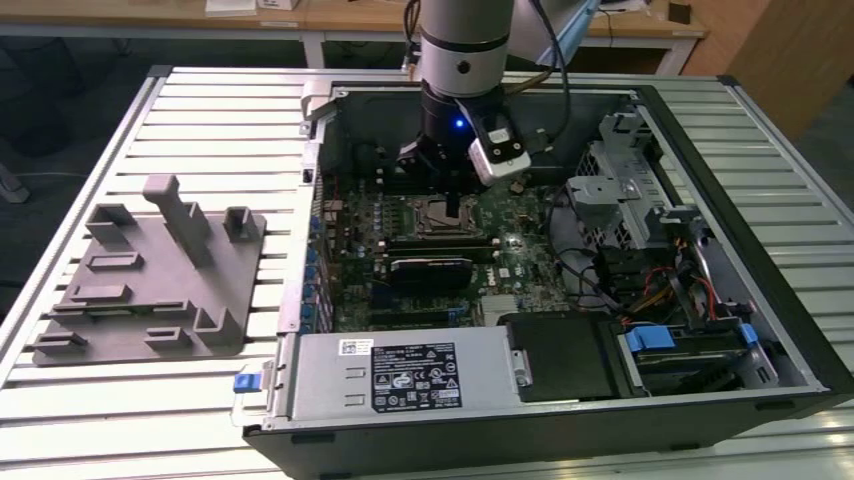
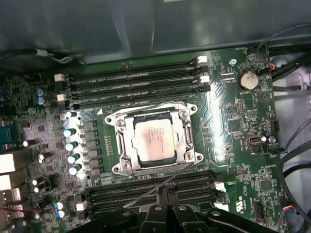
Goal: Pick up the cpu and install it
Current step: 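Install the second cpu locking lever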
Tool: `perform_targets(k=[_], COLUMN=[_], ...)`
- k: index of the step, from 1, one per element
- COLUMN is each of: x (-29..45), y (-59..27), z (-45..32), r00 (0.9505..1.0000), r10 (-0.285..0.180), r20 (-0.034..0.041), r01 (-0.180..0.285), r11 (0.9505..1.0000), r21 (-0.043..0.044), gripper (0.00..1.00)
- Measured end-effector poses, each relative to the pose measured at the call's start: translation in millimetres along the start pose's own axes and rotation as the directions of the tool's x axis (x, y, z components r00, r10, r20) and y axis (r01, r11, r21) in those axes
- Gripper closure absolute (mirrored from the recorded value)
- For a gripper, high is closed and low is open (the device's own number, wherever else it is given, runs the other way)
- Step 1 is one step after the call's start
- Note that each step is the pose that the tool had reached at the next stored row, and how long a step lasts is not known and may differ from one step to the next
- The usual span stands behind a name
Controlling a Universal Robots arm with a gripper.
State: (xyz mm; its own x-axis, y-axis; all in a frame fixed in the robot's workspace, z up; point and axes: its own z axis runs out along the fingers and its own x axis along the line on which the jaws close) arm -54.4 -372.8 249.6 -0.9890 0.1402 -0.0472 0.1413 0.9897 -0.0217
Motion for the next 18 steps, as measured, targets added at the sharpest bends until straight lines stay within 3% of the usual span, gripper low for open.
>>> perform_targets(k=[7, 18], x=[0.2, 4.5], y=[-1.7, -7.0], z=[3.0, 12.2], r00=[0.998, 0.9942], r10=[-0.063, -0.108], r20=[0.0014, 0.0025], r01=[0.063, 0.108], r11=[0.998, 0.9942], r21=[-0.0028, -0.0046], gripper=[0.89, 0.89])
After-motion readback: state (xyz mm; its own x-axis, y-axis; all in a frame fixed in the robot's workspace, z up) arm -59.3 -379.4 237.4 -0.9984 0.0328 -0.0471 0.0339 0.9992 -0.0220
